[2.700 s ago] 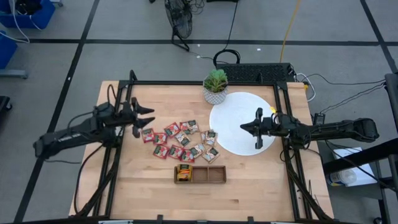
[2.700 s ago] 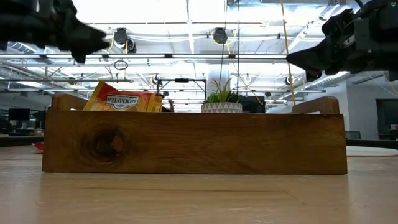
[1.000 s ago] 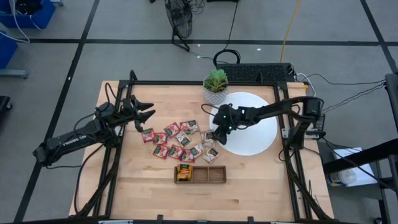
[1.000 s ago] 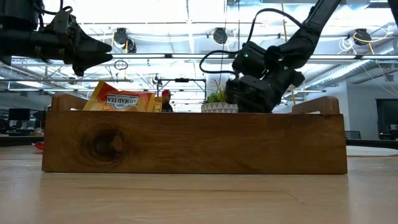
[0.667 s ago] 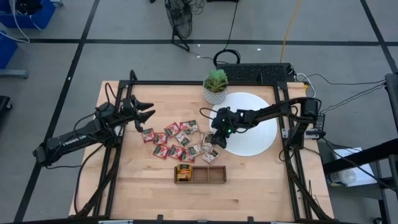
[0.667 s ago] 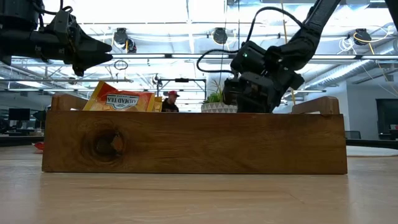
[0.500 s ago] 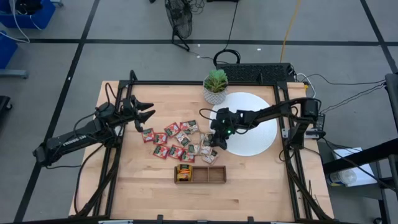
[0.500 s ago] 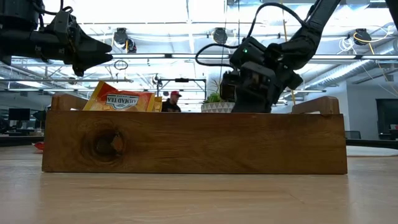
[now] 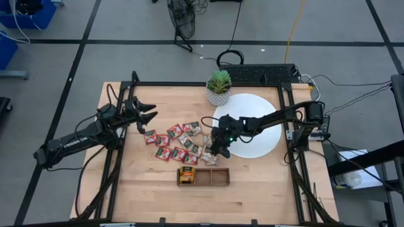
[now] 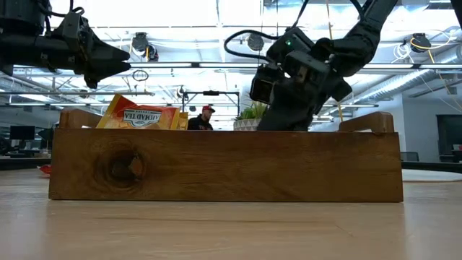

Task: Pick & Place Tea
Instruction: Put the light brown tea bag into the right section of the wooden organizer

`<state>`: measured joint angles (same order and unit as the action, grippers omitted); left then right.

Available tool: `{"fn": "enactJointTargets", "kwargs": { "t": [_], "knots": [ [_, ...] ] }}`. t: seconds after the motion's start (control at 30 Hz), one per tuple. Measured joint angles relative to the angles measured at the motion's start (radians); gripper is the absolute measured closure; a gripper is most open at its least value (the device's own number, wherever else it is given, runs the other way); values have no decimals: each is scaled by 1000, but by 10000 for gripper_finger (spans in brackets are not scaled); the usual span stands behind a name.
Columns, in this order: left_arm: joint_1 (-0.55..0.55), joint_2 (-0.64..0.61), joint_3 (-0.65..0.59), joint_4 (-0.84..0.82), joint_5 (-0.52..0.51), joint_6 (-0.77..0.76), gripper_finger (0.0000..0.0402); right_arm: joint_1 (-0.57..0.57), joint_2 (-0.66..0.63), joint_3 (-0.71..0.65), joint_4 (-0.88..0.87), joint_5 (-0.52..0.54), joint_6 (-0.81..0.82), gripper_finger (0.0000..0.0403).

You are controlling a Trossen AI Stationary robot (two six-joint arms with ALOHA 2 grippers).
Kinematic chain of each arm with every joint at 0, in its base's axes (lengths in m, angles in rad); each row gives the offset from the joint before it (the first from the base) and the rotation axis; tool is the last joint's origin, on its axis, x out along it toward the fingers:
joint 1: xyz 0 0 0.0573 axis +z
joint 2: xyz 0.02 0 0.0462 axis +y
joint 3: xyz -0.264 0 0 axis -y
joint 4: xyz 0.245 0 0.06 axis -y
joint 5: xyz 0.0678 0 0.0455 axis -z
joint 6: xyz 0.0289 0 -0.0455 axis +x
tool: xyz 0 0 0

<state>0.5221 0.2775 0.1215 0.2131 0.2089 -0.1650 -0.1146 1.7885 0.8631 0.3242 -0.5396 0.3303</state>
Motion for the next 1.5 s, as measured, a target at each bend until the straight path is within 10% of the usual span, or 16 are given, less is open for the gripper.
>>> {"fn": "enactJointTargets", "kwargs": {
  "t": [0.4,1.1,1.5],
  "knots": [
    [0,0,0,0,0,0,220,0,0,162,-359,458,-335,231],
    [0,3,1,-3,0,0,220,-36,131,179,-350,420,-447,251],
    [0,3,1,0,0,0,220,-34,135,177,-381,478,-503,399]
  ]
}}
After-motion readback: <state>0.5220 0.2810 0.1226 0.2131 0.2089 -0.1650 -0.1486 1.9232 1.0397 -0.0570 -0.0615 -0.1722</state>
